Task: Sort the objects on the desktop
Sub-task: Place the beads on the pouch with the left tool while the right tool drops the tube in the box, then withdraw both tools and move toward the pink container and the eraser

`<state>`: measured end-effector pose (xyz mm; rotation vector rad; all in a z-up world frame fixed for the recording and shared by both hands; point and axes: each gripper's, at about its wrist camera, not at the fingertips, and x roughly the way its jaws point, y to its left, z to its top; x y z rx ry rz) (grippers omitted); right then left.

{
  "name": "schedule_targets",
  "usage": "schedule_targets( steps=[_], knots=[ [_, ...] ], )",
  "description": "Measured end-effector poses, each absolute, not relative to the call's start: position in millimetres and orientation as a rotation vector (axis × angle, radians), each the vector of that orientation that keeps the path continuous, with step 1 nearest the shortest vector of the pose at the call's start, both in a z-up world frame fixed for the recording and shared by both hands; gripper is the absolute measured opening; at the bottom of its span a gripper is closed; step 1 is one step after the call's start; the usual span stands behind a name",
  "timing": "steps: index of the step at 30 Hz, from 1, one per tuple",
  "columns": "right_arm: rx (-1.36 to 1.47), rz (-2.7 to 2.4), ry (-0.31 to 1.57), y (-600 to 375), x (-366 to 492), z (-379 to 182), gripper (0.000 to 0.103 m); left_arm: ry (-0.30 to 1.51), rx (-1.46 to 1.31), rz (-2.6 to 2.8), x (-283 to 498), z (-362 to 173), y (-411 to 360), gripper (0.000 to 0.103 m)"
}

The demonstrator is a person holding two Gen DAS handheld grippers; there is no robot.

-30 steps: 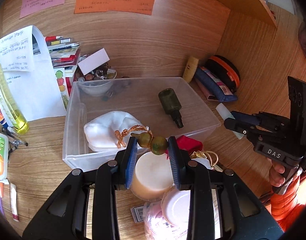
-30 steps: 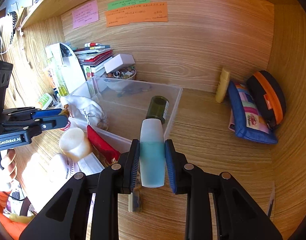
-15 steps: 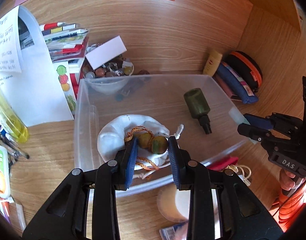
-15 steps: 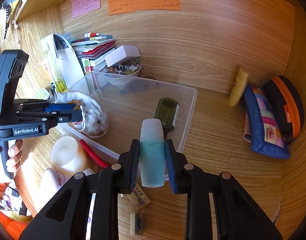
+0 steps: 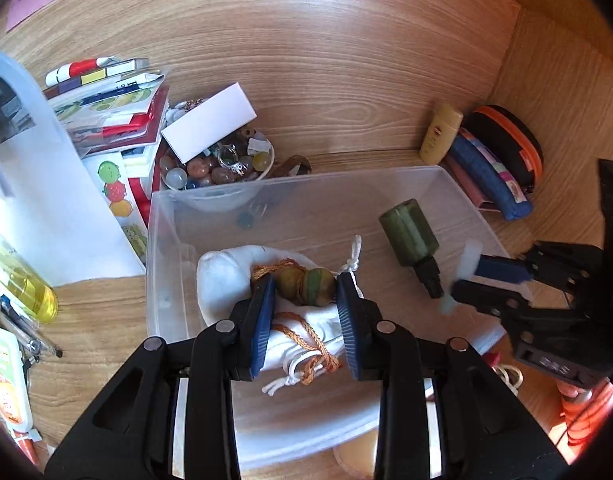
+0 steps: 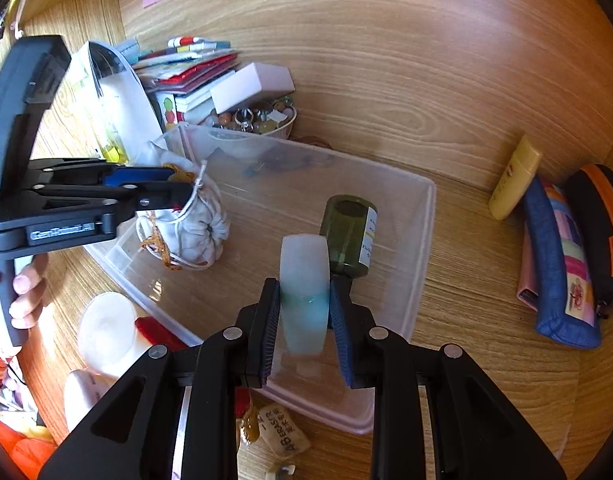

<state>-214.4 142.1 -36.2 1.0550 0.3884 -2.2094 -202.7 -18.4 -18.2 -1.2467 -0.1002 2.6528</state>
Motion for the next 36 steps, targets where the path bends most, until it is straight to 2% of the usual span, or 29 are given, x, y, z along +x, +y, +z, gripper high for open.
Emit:
schedule_targets(
  steps=[13, 20, 22, 27, 32, 36],
  knots=[
    [1.067, -2.175, 0.422, 125, -217, -38, 0.023, 0.017, -1.225, 2.644, -156, -17, -23, 0.031],
    [1.081, -2.177, 0.423, 125, -214, -35, 0.023, 0.019, -1.236, 2.667, -147, -15, -31, 0.034],
    [1.081, -2.180, 0.419, 126, -213, -33, 0.023, 0.017, -1.231, 2.673, -144, -14, -31, 0.037],
    [1.058, -2.197, 0.413, 133, -206, -25, 0.024, 0.055, -1.177, 2.732, -133, -6, -26, 0.057],
    [1.007, -2.240, 0.383, 145, -193, -12, 0.045, 0.103, -1.116, 2.798, -120, 3, -22, 0.070],
    [0.973, -2.272, 0.376, 155, -179, -4, 0.051, 0.105, -1.094, 2.824, -112, 8, -23, 0.075]
  ],
)
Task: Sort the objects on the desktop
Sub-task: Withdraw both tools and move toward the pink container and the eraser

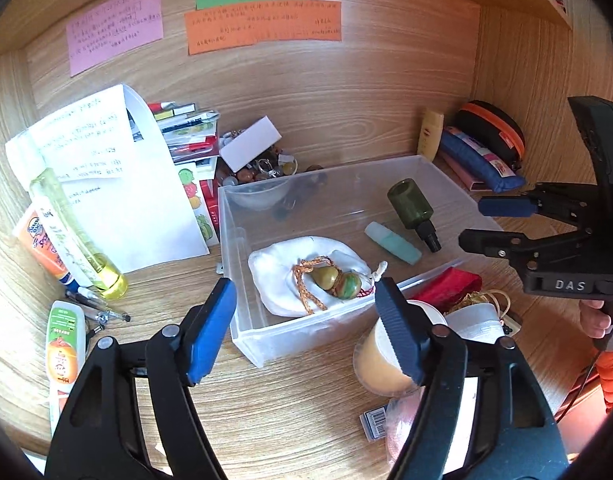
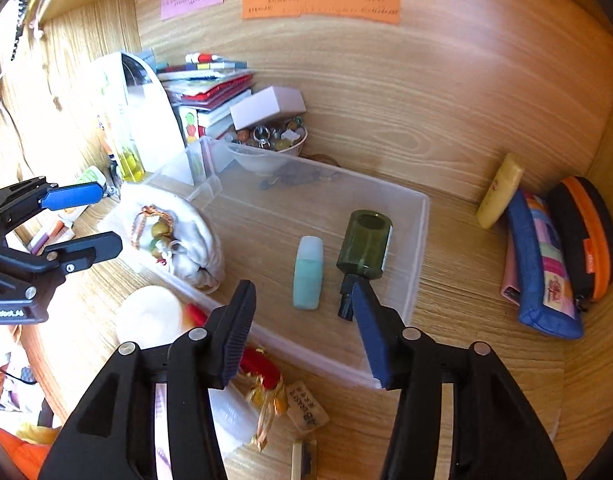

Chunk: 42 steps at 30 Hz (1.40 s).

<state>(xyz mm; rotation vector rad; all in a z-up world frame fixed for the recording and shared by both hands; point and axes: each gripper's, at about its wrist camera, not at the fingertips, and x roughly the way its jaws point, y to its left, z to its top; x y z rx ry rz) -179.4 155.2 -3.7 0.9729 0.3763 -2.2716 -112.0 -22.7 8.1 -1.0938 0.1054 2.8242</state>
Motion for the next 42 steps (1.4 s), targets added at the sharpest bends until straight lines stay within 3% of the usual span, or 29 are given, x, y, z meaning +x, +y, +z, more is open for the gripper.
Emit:
schedule_targets(
  steps=[8, 13, 42],
  knots=[
    [0.896, -2.346, 0.378, 175, -145, 6, 0.069, 0.093, -1.061, 2.855, -92, 13, -20, 0.086],
    [0.896, -2.377, 0.350, 190, -131, 6, 0.070, 0.064, -1.062, 2.857, -80, 13, -17, 0.090],
    [1.045, -2.322, 0.355, 226, -108, -60, 0.070, 0.031, -1.174, 2.692, -56, -36, 53, 0.091]
  ],
)
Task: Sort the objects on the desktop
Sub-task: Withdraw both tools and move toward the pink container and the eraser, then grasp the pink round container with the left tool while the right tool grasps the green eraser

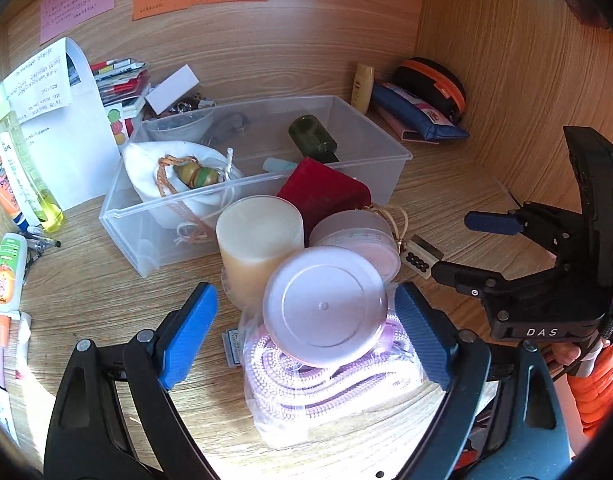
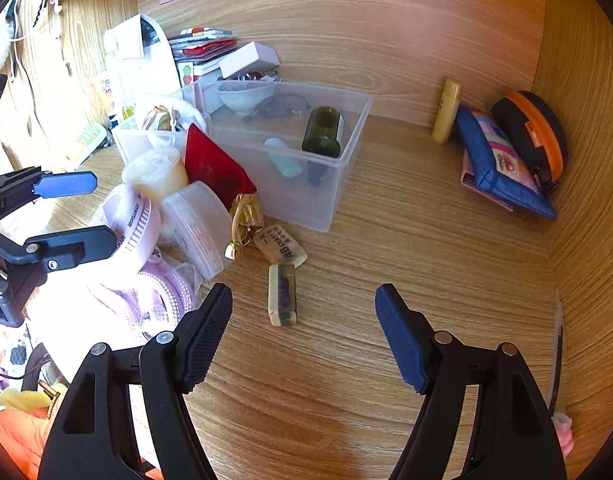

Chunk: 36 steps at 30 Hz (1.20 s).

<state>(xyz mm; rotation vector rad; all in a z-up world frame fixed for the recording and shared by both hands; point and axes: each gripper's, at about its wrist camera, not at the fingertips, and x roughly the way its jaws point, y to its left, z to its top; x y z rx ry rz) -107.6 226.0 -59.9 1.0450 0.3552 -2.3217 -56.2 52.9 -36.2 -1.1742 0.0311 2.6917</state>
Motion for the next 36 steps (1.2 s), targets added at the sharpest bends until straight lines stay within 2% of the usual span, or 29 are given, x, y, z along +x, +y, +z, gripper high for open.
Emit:
schedule_targets(
  steps=[2, 3, 7, 10, 13, 15, 18, 36],
  knots=[
    [1.067, -2.308, 0.350, 224, -110, -65, 0.068, 0.031, -1.186, 2.697, -59, -41, 55, 0.091],
    [1.081, -2.293, 0.344, 223, -112, -67, 0.062, 0.028, -1.191, 2.695, -60, -43, 55, 0.091],
    [1.107, -2.272, 0.349, 218, -115, -74, 0.052, 0.014, -1.190, 2.710, -63, -49, 55, 0.091],
    [1.117, -2.258, 0.363, 212, -117, -77, 0.040, -0.013, -1.183, 2.712, -65, -52, 54, 0.089],
    [1.125, -2.252, 0.378, 207, -118, -81, 0.033, -0.047, -1.171, 2.696, -64, -54, 52, 0.080],
    [1.136, -2.240, 0.381, 204, -119, -83, 0.024, -0.057, -1.162, 2.678, -63, -53, 53, 0.069],
    [1.143, -2.239, 0.379, 202, -119, -85, 0.016, -0.037, -1.146, 2.687, -59, -52, 56, 0.063],
    [1.044, -2.332, 0.230, 228, -103, -46, 0.015, -0.122, -1.006, 2.811, -43, -15, 22, 0.063]
  ],
)
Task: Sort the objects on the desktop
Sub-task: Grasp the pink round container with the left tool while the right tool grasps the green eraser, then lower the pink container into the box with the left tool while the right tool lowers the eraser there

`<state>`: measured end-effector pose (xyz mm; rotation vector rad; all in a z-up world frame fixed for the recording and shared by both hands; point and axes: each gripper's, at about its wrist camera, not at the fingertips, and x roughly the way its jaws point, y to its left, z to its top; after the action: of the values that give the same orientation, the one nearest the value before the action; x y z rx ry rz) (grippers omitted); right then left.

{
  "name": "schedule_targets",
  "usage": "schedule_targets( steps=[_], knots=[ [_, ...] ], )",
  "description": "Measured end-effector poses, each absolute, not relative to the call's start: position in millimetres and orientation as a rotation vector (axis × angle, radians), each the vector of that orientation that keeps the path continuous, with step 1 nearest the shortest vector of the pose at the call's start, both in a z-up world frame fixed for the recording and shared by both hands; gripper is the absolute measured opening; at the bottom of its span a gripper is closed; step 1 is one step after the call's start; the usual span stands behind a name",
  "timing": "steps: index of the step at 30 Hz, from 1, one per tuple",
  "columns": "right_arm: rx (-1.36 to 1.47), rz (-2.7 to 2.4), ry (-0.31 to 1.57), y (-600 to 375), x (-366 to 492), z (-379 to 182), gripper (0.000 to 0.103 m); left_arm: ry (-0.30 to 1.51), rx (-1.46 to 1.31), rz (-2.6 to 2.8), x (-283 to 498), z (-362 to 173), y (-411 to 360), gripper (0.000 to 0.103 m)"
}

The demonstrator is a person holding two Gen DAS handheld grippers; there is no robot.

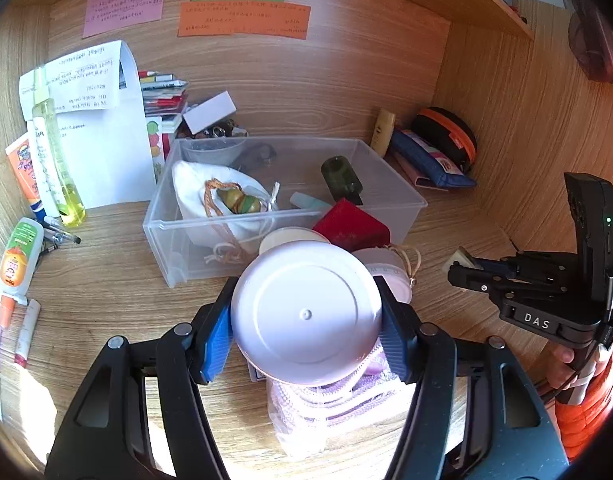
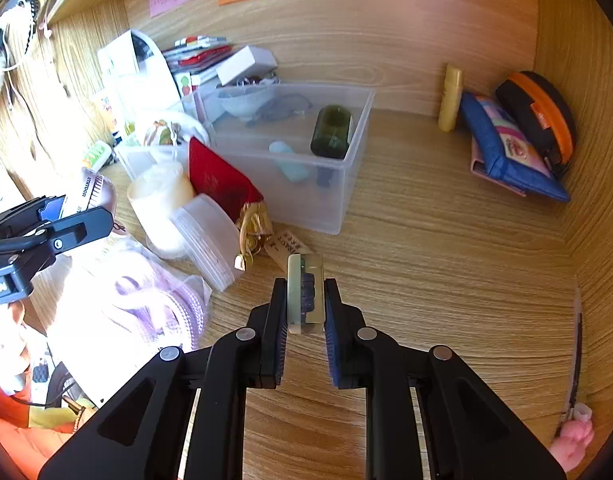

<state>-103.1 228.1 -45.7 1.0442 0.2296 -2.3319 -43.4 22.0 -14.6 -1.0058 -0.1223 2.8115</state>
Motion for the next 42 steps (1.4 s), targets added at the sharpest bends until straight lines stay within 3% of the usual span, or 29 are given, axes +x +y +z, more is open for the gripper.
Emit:
schedule_targets(
  steps=[19, 42],
  knots=[
    [0.815, -2.410, 0.194, 213, -111, 21, 0.015, -0.084, -0.878, 2.859, -83, 32, 3, 0.063],
    [0.970, -2.311, 0.248, 159, -189, -9, 0.015, -0.144, -1.085, 2.661, -190, 9, 9, 0.063]
  ],
)
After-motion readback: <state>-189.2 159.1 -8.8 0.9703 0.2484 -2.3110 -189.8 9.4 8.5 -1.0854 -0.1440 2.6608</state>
